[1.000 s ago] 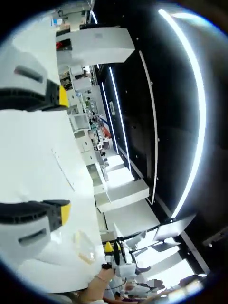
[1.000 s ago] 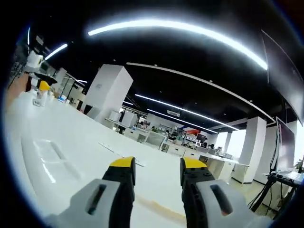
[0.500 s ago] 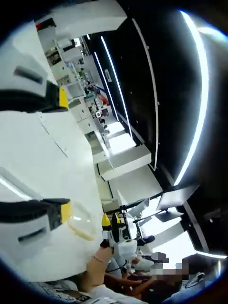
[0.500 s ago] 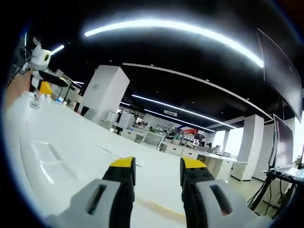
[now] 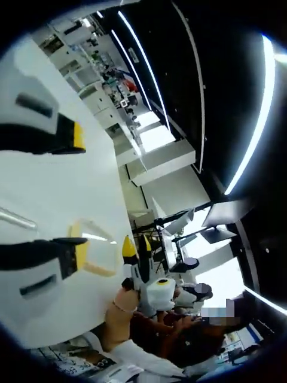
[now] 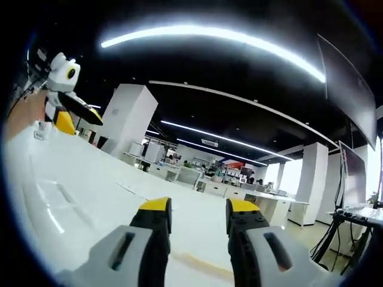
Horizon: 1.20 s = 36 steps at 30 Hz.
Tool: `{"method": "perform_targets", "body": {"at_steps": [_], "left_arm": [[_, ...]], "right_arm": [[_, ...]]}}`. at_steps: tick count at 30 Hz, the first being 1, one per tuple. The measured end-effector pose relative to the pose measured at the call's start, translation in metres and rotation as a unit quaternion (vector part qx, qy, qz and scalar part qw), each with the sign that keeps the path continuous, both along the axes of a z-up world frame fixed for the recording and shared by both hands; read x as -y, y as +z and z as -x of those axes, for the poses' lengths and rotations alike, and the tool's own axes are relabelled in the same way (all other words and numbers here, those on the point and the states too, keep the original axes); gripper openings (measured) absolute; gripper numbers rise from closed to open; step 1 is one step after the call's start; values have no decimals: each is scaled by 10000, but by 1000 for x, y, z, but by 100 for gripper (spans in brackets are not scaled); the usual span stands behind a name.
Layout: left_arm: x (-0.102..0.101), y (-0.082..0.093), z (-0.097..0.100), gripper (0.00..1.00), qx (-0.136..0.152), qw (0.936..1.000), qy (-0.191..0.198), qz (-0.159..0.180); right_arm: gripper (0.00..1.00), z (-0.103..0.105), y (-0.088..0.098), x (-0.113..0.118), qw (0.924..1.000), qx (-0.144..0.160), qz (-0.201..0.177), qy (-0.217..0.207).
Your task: Snap each plastic latch of the storage box into its locked position after aligning the lid with the box until every specified latch is closed and the lid sits flush.
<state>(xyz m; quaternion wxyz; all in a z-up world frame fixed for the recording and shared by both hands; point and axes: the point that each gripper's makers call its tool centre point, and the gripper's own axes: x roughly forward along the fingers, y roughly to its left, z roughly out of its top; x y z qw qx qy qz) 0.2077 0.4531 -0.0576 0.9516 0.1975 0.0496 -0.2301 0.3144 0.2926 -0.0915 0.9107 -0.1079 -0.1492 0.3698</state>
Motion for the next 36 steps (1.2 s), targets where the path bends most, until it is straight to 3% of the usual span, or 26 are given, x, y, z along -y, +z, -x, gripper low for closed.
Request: {"method": "perform_targets", "body": {"at_steps": [3, 13, 16, 19, 23, 31, 32, 36], "left_arm": [[10, -3, -11, 48, -86, 9999, -102, -68], [57, -33, -44, 32, -799, 9942, -572, -440], [67, -42, -51, 29, -982, 9915, -654, -550], [77, -59, -56, 24, -1390, 9845, -774, -742], [87, -70, -65, 18, -1577, 9802, -792, -900], [110, -117, -71, 2, -2522, 9500, -1073, -1497], [105, -121, -79, 1, -2714, 9432, -1080, -1580], [106, -141, -83, 0, -2979, 9337, -1051, -1684]], "right_arm": [[36, 2, 0, 0, 10000, 46, 22, -41], [33, 1, -5, 10, 9997, -23, -37, -243], [33, 1, -5, 11, 9996, -17, -34, -280], [32, -2, -7, 15, 9993, -39, 27, -372], [31, -4, -8, 20, 9990, -124, 49, -433], [31, -2, -10, 19, 9990, -125, 147, -409], [31, -1, -10, 19, 9990, -120, 175, -404], [31, 0, -11, 19, 9989, -120, 210, -406]]}}
